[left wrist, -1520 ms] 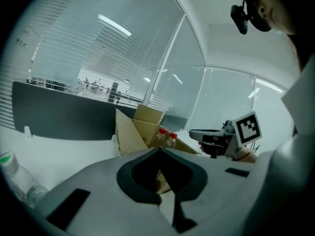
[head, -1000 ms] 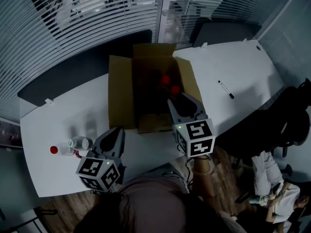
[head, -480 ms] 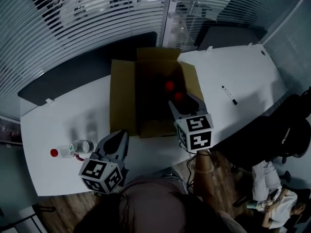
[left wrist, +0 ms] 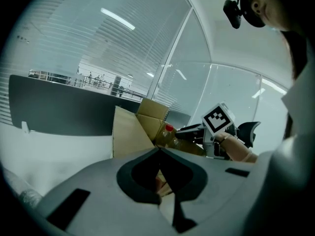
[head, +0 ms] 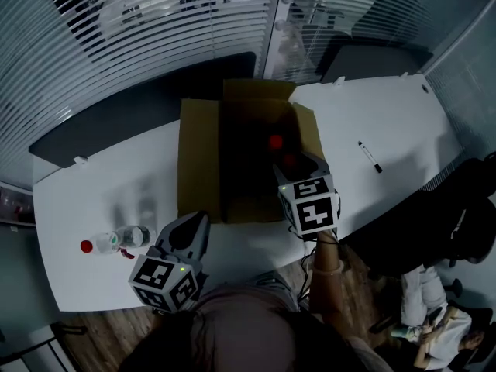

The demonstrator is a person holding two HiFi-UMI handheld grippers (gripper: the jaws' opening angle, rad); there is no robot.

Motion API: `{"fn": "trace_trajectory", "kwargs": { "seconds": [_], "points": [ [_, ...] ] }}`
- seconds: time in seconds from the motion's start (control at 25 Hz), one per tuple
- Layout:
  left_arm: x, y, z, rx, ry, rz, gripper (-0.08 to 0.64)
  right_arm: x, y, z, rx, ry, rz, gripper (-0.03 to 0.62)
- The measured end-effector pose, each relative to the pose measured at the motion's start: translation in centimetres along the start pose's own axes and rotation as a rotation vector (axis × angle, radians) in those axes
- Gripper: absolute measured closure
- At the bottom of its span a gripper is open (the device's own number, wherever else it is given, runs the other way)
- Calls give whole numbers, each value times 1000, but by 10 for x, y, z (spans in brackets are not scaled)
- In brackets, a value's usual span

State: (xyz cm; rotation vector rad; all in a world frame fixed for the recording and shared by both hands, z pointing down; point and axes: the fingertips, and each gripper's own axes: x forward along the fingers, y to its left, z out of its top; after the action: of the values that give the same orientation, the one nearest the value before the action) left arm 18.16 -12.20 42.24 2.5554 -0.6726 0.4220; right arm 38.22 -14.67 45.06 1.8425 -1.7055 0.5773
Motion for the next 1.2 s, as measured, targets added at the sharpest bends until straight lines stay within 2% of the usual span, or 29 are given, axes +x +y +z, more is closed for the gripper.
{"fn": "trace_trajectory", "kwargs": {
  "seconds": [0.28, 0.44, 0.84, 1.2],
  "points": [
    [2, 1, -4, -7, -3, -9, 552, 6, 0, -7, -59, 87, -11, 388],
    [1, 3, -4, -3, -10, -1, 551, 5, 2, -6, -31, 89, 29, 409],
    [-8, 4, -1, 11, -27, 10, 552, -17, 3, 4, 48, 1, 79, 423],
    [-32, 4, 1, 16, -44, 15, 552, -59, 16, 40, 5, -129, 58, 423]
  ]
}}
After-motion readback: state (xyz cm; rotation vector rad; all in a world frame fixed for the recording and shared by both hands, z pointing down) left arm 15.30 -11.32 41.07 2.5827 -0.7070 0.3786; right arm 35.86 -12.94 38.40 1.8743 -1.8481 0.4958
